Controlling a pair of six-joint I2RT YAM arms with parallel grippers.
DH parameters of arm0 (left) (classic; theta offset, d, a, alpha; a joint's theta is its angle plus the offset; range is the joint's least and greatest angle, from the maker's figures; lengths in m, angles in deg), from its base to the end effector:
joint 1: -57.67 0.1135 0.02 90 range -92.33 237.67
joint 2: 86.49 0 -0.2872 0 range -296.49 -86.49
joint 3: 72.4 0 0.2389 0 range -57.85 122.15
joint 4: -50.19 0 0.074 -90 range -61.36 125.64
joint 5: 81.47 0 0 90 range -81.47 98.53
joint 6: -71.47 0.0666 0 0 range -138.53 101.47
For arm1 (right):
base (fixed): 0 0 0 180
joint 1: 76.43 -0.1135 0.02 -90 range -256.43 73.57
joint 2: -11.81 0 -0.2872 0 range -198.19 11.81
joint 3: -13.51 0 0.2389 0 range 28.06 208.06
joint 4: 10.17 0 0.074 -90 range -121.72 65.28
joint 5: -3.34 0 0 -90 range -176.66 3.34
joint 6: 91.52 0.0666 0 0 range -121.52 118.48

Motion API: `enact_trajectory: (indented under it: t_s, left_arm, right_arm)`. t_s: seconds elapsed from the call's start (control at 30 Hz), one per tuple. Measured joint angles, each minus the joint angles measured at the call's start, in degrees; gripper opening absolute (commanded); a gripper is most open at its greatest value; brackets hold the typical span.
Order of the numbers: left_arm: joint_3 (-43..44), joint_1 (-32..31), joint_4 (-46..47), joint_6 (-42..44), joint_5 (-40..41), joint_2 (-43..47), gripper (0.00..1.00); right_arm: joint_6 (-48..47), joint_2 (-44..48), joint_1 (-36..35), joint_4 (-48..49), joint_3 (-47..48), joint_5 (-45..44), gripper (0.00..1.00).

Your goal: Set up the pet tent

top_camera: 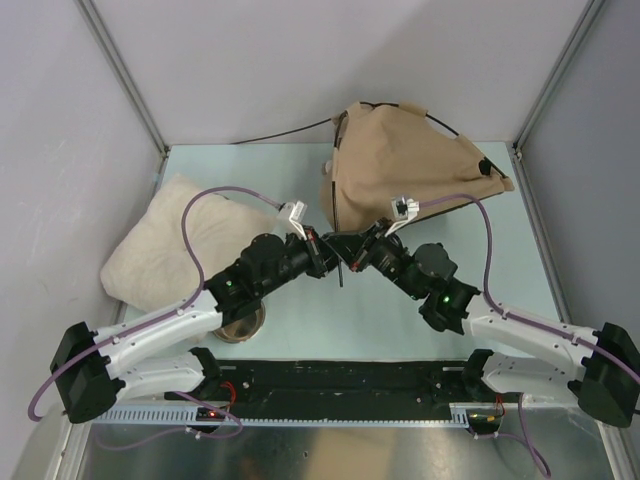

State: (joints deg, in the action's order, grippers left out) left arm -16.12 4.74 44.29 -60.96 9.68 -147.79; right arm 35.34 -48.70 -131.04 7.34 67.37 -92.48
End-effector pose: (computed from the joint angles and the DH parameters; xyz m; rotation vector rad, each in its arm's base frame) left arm 0.1566 -0.2051 0.3179 0.1599 1.9137 -1.1591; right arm 0.1524 0.2029 0.3623 -0.1402 1.4955 1.2460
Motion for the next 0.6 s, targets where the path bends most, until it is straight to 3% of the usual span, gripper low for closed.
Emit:
enact_trajectory:
  t_s: [0.6]
  left_arm:
    - [0.3,0.0,1.3,-3.7,-1.8,0.0,0.00]
  right_arm:
    - [0.7,-5.8,3.5,6.5,3.8,0.8,0.00]
